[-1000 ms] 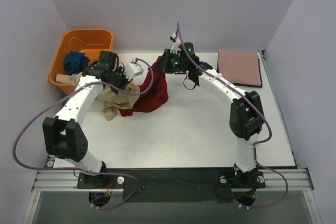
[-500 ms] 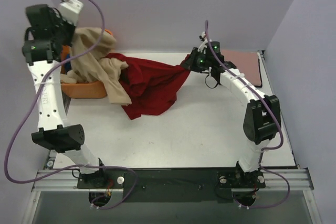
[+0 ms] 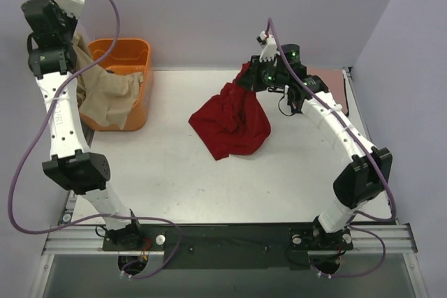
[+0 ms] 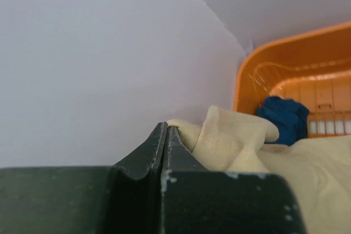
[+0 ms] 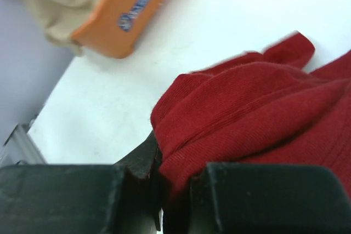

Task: Fold and stack the t-shirts
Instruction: Move the tshirt to the center of the board

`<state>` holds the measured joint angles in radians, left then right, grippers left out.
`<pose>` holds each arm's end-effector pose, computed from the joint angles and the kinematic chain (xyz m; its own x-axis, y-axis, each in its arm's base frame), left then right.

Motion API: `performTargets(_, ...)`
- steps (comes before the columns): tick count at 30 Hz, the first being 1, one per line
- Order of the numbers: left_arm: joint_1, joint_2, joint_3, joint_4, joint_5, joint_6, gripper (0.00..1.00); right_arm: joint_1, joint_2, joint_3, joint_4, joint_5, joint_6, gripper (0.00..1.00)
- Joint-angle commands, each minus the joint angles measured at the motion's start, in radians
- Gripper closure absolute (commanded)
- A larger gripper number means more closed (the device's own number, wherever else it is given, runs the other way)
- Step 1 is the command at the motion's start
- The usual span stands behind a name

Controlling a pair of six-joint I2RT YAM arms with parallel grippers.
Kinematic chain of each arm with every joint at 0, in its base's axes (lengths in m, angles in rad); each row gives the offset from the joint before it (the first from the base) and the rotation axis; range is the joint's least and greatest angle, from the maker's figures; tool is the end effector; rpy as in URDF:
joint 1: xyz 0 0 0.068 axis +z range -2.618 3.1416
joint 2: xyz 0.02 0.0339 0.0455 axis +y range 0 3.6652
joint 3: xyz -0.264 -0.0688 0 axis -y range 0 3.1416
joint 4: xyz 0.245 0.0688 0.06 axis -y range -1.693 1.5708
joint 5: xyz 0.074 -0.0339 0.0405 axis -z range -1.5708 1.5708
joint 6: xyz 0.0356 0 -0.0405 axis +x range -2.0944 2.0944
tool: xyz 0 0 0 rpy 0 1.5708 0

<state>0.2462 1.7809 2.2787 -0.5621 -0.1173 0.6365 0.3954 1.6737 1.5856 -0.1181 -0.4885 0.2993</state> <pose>0.3586 0.0944 0.5344 -0.2613 0.5430 -0.7980 -0.2487 0.7610 0.5992 0.3624 0.1694 0.3927 -0.4058 0.1127 -0.9070 -0.6744 0.6329 0.3804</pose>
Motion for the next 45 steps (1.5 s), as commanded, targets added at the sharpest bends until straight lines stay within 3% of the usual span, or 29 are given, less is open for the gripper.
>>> performTargets(1,-0.018,0.086,-0.074,0.085,-0.018,0.054,1.0,0.033,-0.121,0.106,0.002,-0.192,-0.049,1.0)
performTargets(6,-0.044,0.123,-0.111,0.061,0.027,0.112,1.0,0.065,-0.19,0.171,0.018,-0.408,-0.048,1.0)
performTargets(7,-0.054,0.13,-0.119,0.05,0.031,0.123,0.96,0.063,-0.206,0.184,0.038,-0.432,-0.016,1.0)
performTargets(8,-0.07,0.13,-0.122,0.025,0.033,0.127,0.7,0.06,-0.213,0.189,0.099,-0.482,0.053,1.0)
performTargets(9,-0.082,0.123,-0.125,0.009,0.068,0.126,0.51,0.043,-0.216,0.194,0.141,-0.498,0.088,1.0)
performTargets(11,-0.085,0.077,-0.154,-0.009,0.175,0.086,0.32,0.017,-0.213,0.212,0.21,-0.496,0.191,1.0)
performTargets(15,-0.122,-0.033,-0.255,-0.004,0.344,0.034,0.29,-0.033,-0.141,0.275,0.122,-0.35,0.222,1.0)
performTargets(19,-0.18,-0.107,-0.304,-0.092,0.419,0.02,0.29,-0.085,0.023,0.35,-0.148,-0.036,0.175,0.96)
performTargets(20,-0.183,-0.119,-0.308,-0.114,0.468,-0.007,0.29,-0.092,0.076,0.358,-0.182,0.008,0.134,0.84)
performTargets(21,-0.194,-0.126,-0.312,-0.157,0.494,-0.021,0.29,-0.09,0.099,0.361,-0.234,0.099,0.114,0.59)
performTargets(22,-0.202,-0.136,-0.324,-0.185,0.536,-0.04,0.28,-0.092,0.159,0.382,-0.256,0.129,0.066,0.43)
performTargets(23,-0.22,-0.141,-0.332,-0.226,0.55,-0.046,0.29,-0.092,0.196,0.399,-0.329,0.183,0.043,0.08)
performTargets(25,-0.237,-0.164,-0.372,-0.283,0.577,-0.049,0.29,-0.096,0.305,0.505,-0.496,0.264,0.02,0.0)
performTargets(27,-0.295,-0.193,-0.43,-0.321,0.605,-0.046,0.29,-0.099,0.368,0.583,-0.631,0.371,0.0,0.0)
performTargets(29,-0.323,-0.219,-0.494,-0.358,0.654,-0.051,0.3,-0.101,0.339,0.51,-0.652,0.431,-0.035,0.0)
performTargets(34,-0.425,-0.253,-0.654,-0.439,0.712,-0.031,0.36,-0.064,0.078,0.115,-0.641,0.467,-0.123,0.02)
performTargets(39,-0.473,-0.256,-0.875,-0.339,0.769,-0.167,0.37,0.217,-0.237,-0.348,-0.551,0.496,-0.291,0.09)
performTargets(42,-0.547,-0.253,-0.964,-0.276,0.789,-0.169,0.37,0.386,-0.368,-0.533,-0.455,0.362,-0.307,0.19)
performTargets(45,-0.637,-0.244,-1.051,-0.234,0.762,-0.126,0.36,0.622,-0.422,-0.654,-0.373,0.356,-0.299,0.23)
